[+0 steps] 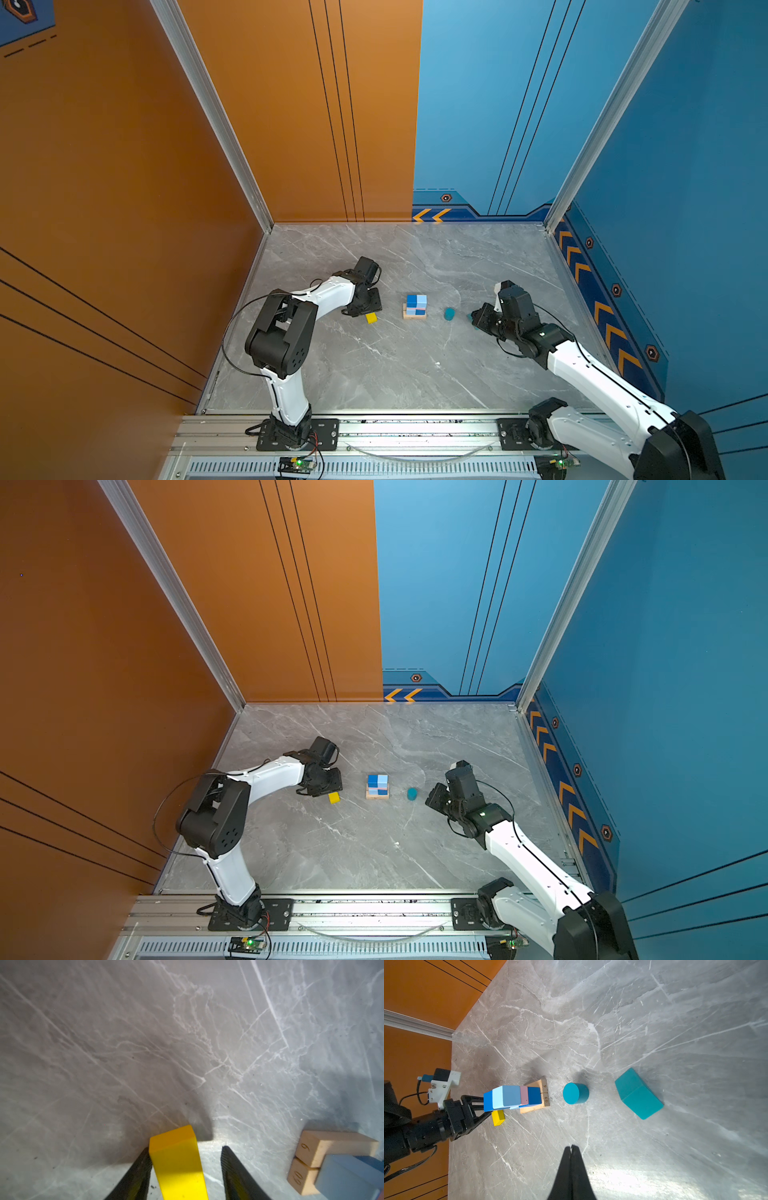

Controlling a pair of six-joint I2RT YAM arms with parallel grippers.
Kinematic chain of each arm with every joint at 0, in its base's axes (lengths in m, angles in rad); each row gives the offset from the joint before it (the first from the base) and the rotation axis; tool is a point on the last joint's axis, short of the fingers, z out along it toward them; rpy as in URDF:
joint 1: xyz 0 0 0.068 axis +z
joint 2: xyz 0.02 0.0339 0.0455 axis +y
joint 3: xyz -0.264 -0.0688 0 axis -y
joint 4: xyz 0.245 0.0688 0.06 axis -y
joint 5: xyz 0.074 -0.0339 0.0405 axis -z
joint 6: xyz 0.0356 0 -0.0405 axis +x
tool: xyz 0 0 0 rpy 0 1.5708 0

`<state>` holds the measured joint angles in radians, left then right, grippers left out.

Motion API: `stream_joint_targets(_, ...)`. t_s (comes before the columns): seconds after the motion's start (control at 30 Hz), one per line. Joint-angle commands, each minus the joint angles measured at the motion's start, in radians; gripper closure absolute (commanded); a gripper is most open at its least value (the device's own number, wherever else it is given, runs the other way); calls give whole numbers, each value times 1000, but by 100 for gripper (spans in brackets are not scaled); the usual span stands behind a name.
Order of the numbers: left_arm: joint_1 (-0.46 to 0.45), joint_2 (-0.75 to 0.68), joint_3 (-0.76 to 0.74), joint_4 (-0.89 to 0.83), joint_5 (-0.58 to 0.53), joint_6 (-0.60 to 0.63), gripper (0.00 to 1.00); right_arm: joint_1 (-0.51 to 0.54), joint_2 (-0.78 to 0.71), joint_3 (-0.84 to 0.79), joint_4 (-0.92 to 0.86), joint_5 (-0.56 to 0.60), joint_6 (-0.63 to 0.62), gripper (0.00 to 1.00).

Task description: Build the wood block tower

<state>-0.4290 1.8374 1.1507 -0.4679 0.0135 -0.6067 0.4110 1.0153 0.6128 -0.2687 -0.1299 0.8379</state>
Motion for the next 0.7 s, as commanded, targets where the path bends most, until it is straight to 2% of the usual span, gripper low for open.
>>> stream_joint_targets(0.0, -28, 58, 5, -87, -25, 69, 51, -6, -28, -8, -46, -5, -8, 99)
stream_joint_targets(0.2, -56, 62, 15, -112, -10, 139, 64, -2, -48, -7, -55, -2, -4, 99)
stream_joint_targets(0.5, -119, 33, -13, -155, -18, 216, 77, 17, -45, -5, -51, 2, -3, 99)
stream_joint_targets(0.67, -155, 11, -38, -174, -25, 241, 78, 20, -47, -2, -51, 3, -3, 99)
